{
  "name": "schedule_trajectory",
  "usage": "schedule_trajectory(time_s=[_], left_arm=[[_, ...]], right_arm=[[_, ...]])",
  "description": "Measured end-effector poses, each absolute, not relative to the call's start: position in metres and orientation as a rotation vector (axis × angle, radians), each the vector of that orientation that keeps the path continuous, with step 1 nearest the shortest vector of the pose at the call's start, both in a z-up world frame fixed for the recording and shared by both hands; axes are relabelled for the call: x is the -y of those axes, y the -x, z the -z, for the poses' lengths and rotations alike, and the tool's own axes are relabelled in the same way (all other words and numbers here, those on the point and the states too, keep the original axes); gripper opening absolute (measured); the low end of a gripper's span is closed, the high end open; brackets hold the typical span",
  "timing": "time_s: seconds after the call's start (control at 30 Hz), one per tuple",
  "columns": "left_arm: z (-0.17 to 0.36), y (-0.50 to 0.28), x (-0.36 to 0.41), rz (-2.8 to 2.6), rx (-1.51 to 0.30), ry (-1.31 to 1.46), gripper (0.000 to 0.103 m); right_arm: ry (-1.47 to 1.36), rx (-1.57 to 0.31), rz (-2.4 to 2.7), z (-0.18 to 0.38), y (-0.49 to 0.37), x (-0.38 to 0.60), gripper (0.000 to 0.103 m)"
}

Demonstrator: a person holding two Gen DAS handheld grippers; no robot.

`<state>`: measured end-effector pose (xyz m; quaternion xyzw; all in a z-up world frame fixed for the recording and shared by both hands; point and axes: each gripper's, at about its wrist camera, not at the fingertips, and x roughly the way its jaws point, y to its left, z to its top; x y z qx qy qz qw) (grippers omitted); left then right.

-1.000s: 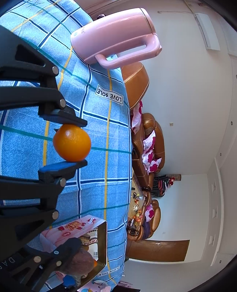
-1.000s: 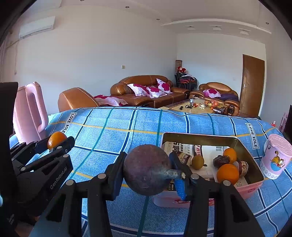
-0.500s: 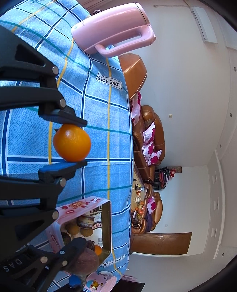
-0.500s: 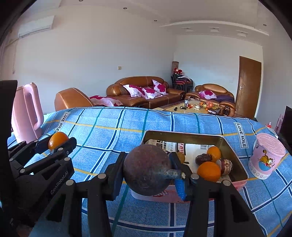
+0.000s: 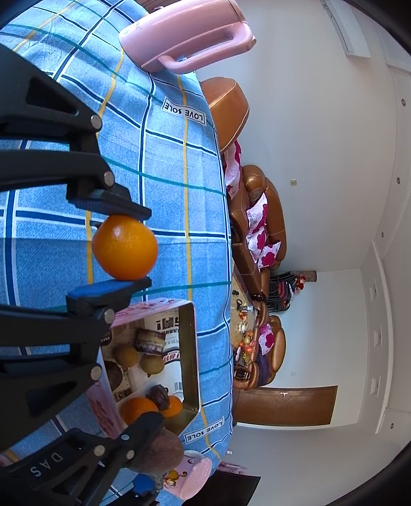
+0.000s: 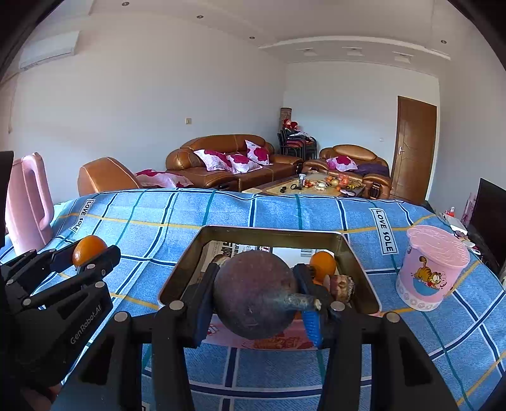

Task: Organize fruits
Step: 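Carry the purple fruit with the right tool while the left tool carries the orange to the box, then lower the purple fruit into the box with the right tool while the left tool lowers the orange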

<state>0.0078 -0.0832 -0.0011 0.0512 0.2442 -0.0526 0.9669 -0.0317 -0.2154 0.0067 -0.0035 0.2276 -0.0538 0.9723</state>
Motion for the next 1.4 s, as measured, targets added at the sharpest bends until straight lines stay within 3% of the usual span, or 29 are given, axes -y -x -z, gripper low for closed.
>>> schedule_trajectory(time_s=[1.4], left_arm=[[0.002, -0.028, 0.185, 0.322, -0.530, -0.085, 0.038]], right_arm=[[-0.055, -0.469, 0.326, -0.009, 0.028, 0.305, 0.050]])
